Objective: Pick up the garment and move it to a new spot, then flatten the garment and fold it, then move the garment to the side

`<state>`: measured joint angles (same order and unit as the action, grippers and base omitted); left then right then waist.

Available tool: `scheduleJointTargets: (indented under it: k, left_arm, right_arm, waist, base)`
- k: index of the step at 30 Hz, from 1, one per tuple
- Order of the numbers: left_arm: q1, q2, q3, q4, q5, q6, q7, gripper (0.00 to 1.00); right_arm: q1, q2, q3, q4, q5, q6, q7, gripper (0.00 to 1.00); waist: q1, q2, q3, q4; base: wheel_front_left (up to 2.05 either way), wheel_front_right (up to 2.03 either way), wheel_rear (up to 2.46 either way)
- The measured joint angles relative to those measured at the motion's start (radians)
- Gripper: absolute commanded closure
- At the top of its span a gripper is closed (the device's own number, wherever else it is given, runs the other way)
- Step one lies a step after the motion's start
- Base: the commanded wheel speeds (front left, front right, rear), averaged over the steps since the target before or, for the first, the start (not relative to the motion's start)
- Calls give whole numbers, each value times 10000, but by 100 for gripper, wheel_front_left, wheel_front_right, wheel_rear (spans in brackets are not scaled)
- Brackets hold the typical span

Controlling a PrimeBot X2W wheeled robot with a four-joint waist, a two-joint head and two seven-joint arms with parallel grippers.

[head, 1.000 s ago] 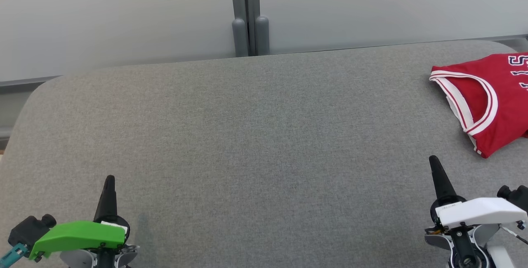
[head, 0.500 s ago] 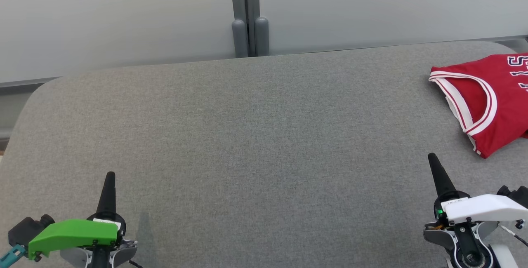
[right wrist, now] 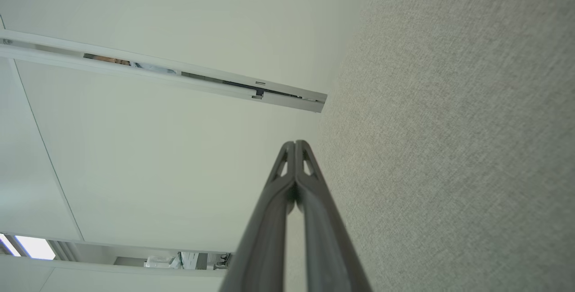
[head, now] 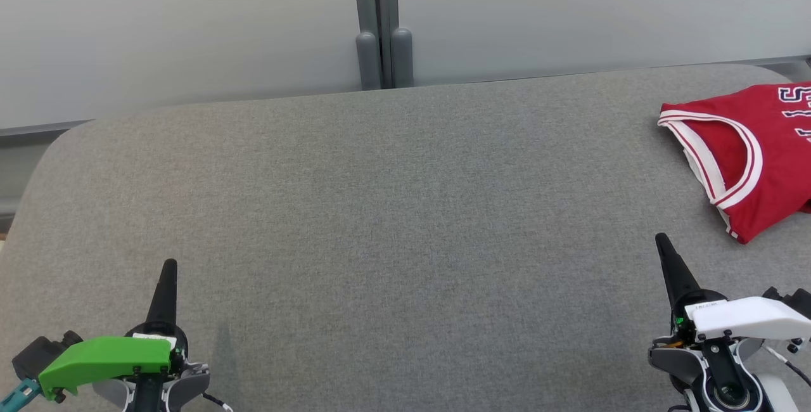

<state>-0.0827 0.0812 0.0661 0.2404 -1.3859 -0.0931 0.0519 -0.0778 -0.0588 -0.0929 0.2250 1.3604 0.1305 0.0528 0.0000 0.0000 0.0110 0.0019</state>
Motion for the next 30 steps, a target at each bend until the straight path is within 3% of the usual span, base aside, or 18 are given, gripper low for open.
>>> scheduleJointTargets:
  k: [30]
  left_arm:
    - [-157,-274,412,40,-1919,-307,533,100]
  right_arm:
    - [-217,69,-176,167,2150,-2,522,100]
  waist:
    - [0,0,-67,-16]
  base:
    - [0,0,0]
